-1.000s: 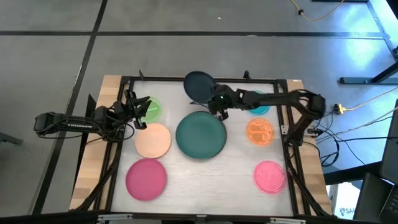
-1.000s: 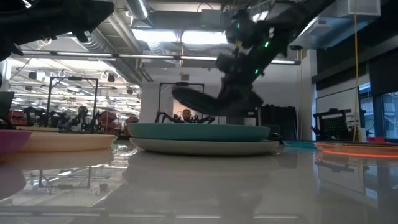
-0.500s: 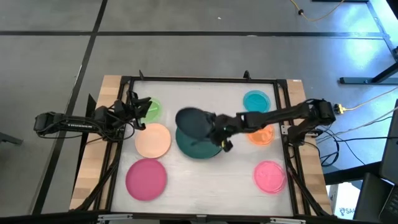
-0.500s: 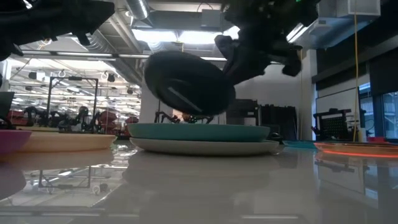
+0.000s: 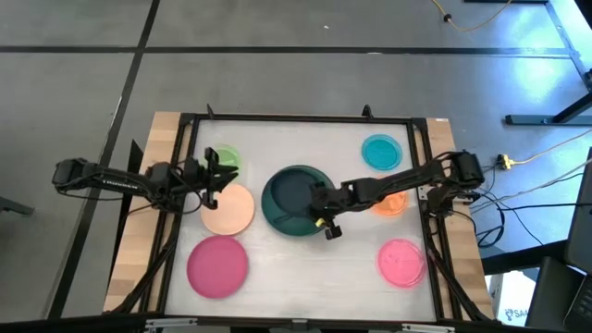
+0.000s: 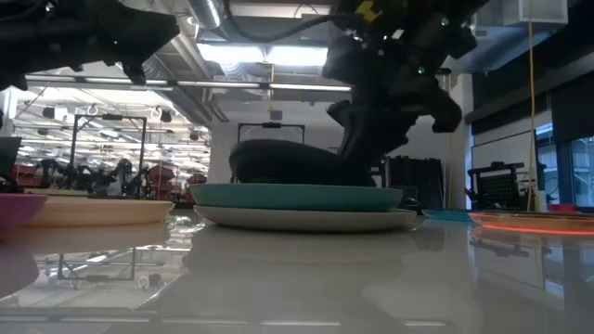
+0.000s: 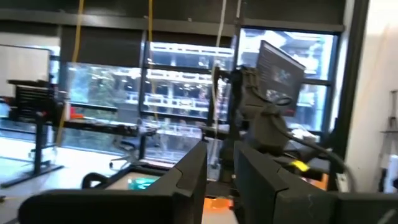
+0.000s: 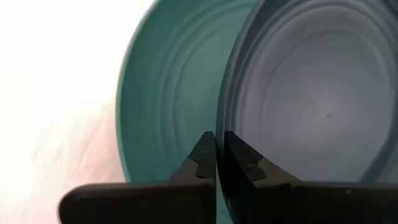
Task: Stack plastic plates
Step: Stack the black plate on top of the dark green plate, then stack the pink plate on top of the black plate
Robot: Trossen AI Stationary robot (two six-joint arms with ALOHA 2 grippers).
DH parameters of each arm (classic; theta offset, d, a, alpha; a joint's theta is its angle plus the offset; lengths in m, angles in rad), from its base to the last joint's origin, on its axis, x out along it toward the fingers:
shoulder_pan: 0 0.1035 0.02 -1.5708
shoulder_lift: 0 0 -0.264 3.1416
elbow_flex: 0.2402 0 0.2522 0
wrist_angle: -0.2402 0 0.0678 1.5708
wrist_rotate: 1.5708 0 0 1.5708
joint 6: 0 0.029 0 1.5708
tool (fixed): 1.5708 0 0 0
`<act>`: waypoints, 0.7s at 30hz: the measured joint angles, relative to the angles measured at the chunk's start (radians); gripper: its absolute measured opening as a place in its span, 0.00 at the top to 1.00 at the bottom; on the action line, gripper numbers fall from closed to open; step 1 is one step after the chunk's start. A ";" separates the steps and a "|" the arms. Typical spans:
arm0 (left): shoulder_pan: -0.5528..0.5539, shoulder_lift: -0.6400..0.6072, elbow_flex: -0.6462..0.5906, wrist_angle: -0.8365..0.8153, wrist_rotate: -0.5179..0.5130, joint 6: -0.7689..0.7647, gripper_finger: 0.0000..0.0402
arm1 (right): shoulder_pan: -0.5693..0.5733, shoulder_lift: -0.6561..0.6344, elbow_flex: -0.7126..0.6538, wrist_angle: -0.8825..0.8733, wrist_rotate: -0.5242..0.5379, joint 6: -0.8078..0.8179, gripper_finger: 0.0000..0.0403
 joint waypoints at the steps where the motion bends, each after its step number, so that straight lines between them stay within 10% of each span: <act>1: -0.008 0.001 0.000 -0.002 0.006 0.000 0.81 | 0.000 0.003 0.000 0.013 0.002 0.024 0.98; 21: -0.139 0.070 0.060 -0.150 -0.059 0.003 0.81 | 0.065 0.004 0.000 0.058 -0.029 0.214 0.46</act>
